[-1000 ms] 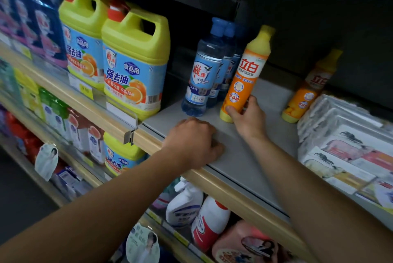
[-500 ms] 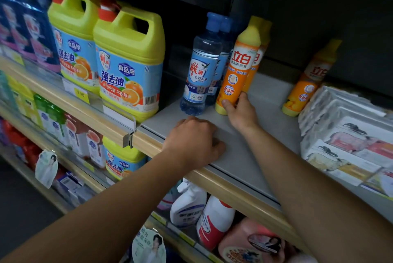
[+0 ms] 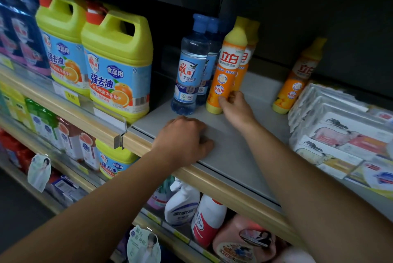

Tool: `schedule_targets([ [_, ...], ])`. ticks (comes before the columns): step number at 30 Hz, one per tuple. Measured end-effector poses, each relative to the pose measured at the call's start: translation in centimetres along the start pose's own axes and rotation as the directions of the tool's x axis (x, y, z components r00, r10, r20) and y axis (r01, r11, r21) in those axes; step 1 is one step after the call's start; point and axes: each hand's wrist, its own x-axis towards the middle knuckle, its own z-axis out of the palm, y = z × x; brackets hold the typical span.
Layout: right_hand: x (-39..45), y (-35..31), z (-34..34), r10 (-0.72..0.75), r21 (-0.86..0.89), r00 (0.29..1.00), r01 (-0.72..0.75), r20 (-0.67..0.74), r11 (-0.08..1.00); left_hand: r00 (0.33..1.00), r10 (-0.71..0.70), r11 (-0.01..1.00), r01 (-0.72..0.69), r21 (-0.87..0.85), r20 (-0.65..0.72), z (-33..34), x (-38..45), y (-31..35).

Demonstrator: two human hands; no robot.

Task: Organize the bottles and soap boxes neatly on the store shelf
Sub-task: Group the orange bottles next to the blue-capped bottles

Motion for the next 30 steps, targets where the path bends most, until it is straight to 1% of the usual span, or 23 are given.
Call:
schedule_targets([
  [3,-0.5,-0.4,-2.5,-0.026,-0.025,0.999,0.025,-0.032,0.999,0.999,-0.003,1.0,0.004,-0.024,0.043,-0.3,0.4,0.2],
  [6,-0.5,-1.4,-6.1,-0.106,-0.062,0.988,0.099,-0.115,0.993,0.997,-0.034,0.994,0.041,-0.106,0.064,-0.5,1.7,0.8],
  [9,0.0,-2.6,-10.0,-0.179,-0.101,0.958,0.16,-0.223,0.982,0.998,0.006,0.988,0.004,-0.156,0.058,0.1,3.8,2.6],
  [12,0.9,-3.6,-13.9,-0.225,-0.16,0.925,0.182,-0.307,0.97,0.994,0.054,0.986,-0.038,-0.163,0.091,1.4,6.0,4.5],
  [14,1.6,-3.8,-16.0,-0.248,-0.278,0.915,0.16,-0.319,0.947,0.987,0.102,0.984,-0.082,-0.156,0.123,2.4,7.0,5.3],
  [16,2.7,-3.5,-17.8,-0.273,-0.405,0.906,0.128,-0.324,0.905,0.979,0.14,0.986,-0.124,-0.111,0.146,3.3,7.7,5.6],
  [20,6.2,-2.8,-19.7,-0.266,-0.554,0.908,0.046,-0.324,0.831,0.972,0.21,0.976,-0.214,0.034,0.102,4.8,7.9,5.1],
  [23,8.8,-1.8,-20.6,-0.26,-0.591,0.9,0.003,-0.351,0.807,0.966,0.247,0.968,-0.249,0.019,0.073,5.1,7.9,4.9],
  [25,10.4,-1.4,-20.9,-0.228,-0.579,0.92,0.002,-0.319,0.816,0.971,0.235,0.972,-0.235,-0.019,0.044,5.1,7.9,4.7],
  [28,12.1,-1.2,-20.8,-0.15,-0.561,0.943,-0.045,-0.297,0.827,0.972,0.234,0.972,-0.233,-0.032,0.037,5.3,8.0,4.6],
  [30,12.4,-1.1,-20.2,-0.172,-0.557,0.93,-0.041,-0.324,0.829,0.971,0.233,0.972,-0.231,-0.043,0.049,5.2,8.1,4.5],
])
